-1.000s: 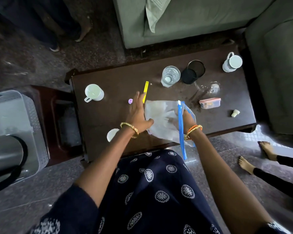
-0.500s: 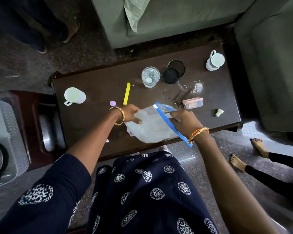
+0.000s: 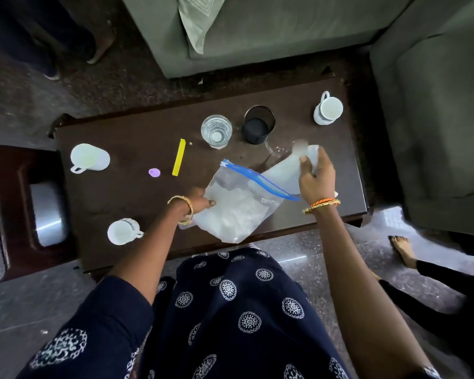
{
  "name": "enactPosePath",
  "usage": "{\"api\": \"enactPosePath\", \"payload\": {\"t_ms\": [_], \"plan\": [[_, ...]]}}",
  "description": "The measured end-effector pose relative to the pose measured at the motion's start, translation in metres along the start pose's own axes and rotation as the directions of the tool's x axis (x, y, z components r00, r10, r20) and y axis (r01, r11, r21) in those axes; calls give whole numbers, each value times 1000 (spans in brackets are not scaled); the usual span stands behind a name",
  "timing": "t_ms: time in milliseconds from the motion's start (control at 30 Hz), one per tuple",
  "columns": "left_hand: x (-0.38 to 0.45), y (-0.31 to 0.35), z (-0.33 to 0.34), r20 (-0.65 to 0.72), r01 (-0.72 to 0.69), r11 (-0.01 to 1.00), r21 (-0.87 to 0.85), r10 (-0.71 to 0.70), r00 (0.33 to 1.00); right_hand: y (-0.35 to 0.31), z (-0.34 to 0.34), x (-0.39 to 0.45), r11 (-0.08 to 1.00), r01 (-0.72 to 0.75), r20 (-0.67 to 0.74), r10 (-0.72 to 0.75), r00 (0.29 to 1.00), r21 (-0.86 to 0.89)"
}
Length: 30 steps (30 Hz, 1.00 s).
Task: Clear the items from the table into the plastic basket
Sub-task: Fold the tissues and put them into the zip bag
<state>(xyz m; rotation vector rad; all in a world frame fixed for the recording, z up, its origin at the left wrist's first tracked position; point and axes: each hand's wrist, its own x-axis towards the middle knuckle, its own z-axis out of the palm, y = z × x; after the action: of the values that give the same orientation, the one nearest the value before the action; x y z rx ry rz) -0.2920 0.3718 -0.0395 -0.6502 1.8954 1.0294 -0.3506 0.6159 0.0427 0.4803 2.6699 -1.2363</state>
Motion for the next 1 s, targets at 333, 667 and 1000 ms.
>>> {"api": "enactPosePath", "payload": {"t_ms": [333, 667, 1000], "plan": [[26, -8, 76, -196, 233, 914, -332, -309, 931, 2, -7, 68, 996, -45, 82, 38, 996, 79], [41, 20, 102, -674, 200, 949, 243, 17, 739, 33, 41, 99, 989, -101, 270, 126, 955, -104], [7, 126, 72, -88, -277, 508, -815, 365, 927, -11, 43, 83, 837, -496, 443, 364, 820, 231]]}}
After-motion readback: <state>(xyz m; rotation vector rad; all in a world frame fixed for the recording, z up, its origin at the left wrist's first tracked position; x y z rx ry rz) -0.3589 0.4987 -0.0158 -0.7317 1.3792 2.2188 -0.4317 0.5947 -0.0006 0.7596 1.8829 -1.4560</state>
